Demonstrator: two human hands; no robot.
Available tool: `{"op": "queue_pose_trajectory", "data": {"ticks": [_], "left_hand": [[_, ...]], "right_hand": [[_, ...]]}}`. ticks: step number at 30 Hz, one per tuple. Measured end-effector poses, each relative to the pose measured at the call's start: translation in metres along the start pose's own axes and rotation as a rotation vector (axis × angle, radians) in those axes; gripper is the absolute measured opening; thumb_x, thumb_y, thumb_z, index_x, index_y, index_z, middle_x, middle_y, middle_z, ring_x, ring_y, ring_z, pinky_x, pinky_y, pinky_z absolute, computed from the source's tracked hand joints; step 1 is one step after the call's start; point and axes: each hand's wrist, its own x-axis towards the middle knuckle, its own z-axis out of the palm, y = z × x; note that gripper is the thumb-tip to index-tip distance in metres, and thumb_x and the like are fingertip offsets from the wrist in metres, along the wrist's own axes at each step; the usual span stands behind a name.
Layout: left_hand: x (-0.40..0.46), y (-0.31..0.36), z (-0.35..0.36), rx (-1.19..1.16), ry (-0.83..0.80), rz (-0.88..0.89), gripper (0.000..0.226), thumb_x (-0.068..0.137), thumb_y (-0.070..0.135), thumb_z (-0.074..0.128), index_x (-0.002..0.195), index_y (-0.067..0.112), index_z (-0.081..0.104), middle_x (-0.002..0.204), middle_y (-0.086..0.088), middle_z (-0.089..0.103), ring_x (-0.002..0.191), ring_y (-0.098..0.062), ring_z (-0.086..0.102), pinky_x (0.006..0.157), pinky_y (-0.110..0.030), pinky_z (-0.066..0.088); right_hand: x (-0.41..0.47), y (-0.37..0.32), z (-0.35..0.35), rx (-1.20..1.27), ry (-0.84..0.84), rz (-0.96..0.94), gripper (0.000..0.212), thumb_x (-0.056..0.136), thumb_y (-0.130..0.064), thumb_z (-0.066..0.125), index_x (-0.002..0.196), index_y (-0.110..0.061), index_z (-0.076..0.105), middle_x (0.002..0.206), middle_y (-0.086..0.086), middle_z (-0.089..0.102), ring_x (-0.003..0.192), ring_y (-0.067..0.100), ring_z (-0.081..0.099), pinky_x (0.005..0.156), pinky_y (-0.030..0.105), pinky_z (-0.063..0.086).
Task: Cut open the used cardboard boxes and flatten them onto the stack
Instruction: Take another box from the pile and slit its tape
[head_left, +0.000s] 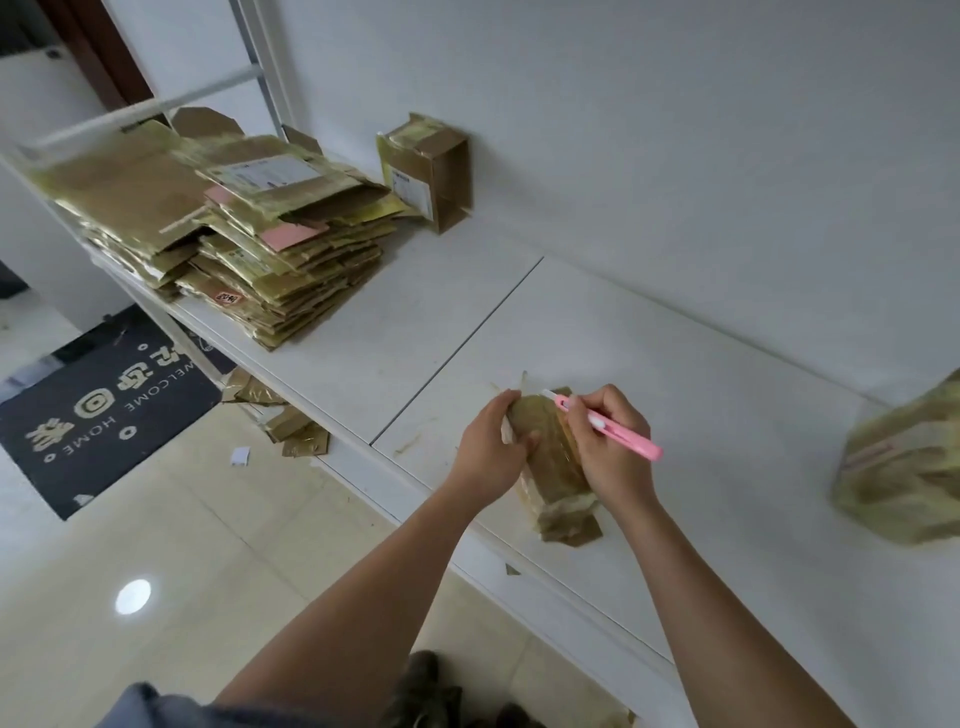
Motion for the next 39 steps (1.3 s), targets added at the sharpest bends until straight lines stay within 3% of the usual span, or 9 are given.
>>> {"op": "queue_pose_trajectory", "data": {"ticks": [5, 9, 13, 21, 25, 28, 33, 37, 39], "left_hand": [[0.0, 0.002, -0.001, 0.0, 0.008, 0.0, 0.056, 0.093, 0.023, 0.065, 0.145, 0.021, 0.043, 0.144, 0.005, 0.048, 0.132, -0.014, 0.043, 0.098, -0.014, 0.027], [-0.002, 0.003, -0.001, 0.039, 0.001, 0.018, 0.056, 0.094, 0.025, 0.063, 0.146, 0.02, 0.041, 0.147, 0.003, 0.044, 0.135, -0.015, 0.04, 0.102, -0.016, 0.026], [-0.004, 0.003, -0.001, 0.053, 0.006, 0.026, 0.056, 0.094, 0.023, 0.063, 0.146, 0.018, 0.041, 0.147, 0.002, 0.044, 0.135, -0.016, 0.04, 0.106, -0.019, 0.027], [-0.006, 0.007, 0.003, 0.081, 0.04, 0.031, 0.055, 0.095, 0.022, 0.061, 0.146, 0.014, 0.041, 0.146, -0.001, 0.045, 0.134, -0.017, 0.04, 0.105, -0.019, 0.027], [-0.007, 0.009, 0.004, 0.091, 0.047, 0.019, 0.055, 0.095, 0.021, 0.06, 0.146, 0.014, 0.04, 0.145, -0.002, 0.045, 0.133, -0.019, 0.041, 0.106, -0.024, 0.031], [-0.008, 0.012, 0.005, 0.1, 0.043, 0.014, 0.054, 0.095, 0.021, 0.06, 0.145, 0.013, 0.041, 0.144, -0.003, 0.046, 0.132, -0.02, 0.042, 0.109, -0.031, 0.035], [-0.009, 0.016, 0.011, 0.153, 0.054, 0.005, 0.048, 0.095, 0.017, 0.059, 0.14, 0.011, 0.044, 0.137, -0.005, 0.051, 0.122, -0.021, 0.048, 0.098, -0.028, 0.04], [-0.011, 0.02, 0.011, 0.215, 0.123, -0.089, 0.043, 0.094, 0.027, 0.061, 0.128, 0.01, 0.043, 0.123, -0.008, 0.046, 0.093, -0.021, 0.048, 0.076, -0.03, 0.038], [-0.02, 0.022, 0.015, 0.296, 0.134, -0.118, 0.048, 0.094, 0.037, 0.059, 0.132, 0.019, 0.035, 0.112, -0.004, 0.039, 0.096, -0.025, 0.048, 0.074, -0.036, 0.04]], "right_hand": [[0.002, 0.001, -0.002, -0.077, -0.104, -0.105, 0.023, 0.094, -0.004, 0.063, 0.075, 0.001, 0.051, 0.062, -0.006, 0.054, 0.056, 0.007, 0.053, 0.051, 0.012, 0.037], [0.005, 0.001, -0.004, -0.111, -0.143, -0.149, 0.024, 0.094, -0.004, 0.063, 0.076, 0.003, 0.049, 0.064, 0.007, 0.055, 0.057, 0.017, 0.052, 0.048, 0.022, 0.041], [0.004, 0.001, -0.01, -0.149, -0.189, -0.186, 0.024, 0.095, -0.007, 0.062, 0.077, 0.002, 0.049, 0.065, -0.003, 0.054, 0.059, 0.009, 0.054, 0.05, 0.017, 0.041], [-0.02, -0.001, -0.03, -0.218, -0.368, -0.2, 0.026, 0.093, -0.002, 0.06, 0.073, -0.004, 0.043, 0.063, 0.007, 0.047, 0.056, 0.02, 0.045, 0.051, 0.029, 0.035], [-0.042, 0.002, -0.056, -0.182, -0.413, -0.086, 0.025, 0.096, -0.01, 0.058, 0.074, -0.009, 0.046, 0.065, 0.005, 0.052, 0.061, 0.023, 0.054, 0.052, 0.037, 0.043], [-0.062, 0.0, -0.071, -0.167, -0.42, -0.11, 0.025, 0.098, -0.016, 0.058, 0.076, -0.009, 0.048, 0.064, -0.001, 0.052, 0.057, 0.014, 0.055, 0.047, 0.027, 0.042], [-0.08, -0.012, -0.084, -0.091, -0.337, -0.095, 0.032, 0.095, -0.039, 0.056, 0.075, -0.015, 0.049, 0.061, -0.012, 0.053, 0.052, 0.003, 0.053, 0.048, 0.009, 0.037], [-0.093, -0.004, -0.103, 0.076, 0.031, 0.034, 0.02, 0.094, -0.023, 0.062, 0.079, -0.016, 0.05, 0.071, 0.0, 0.064, 0.061, 0.013, 0.064, 0.053, 0.026, 0.053], [-0.097, 0.005, -0.11, 0.164, 0.163, 0.109, 0.013, 0.091, -0.015, 0.064, 0.084, -0.013, 0.053, 0.077, 0.004, 0.069, 0.071, 0.02, 0.07, 0.063, 0.03, 0.058]]}}
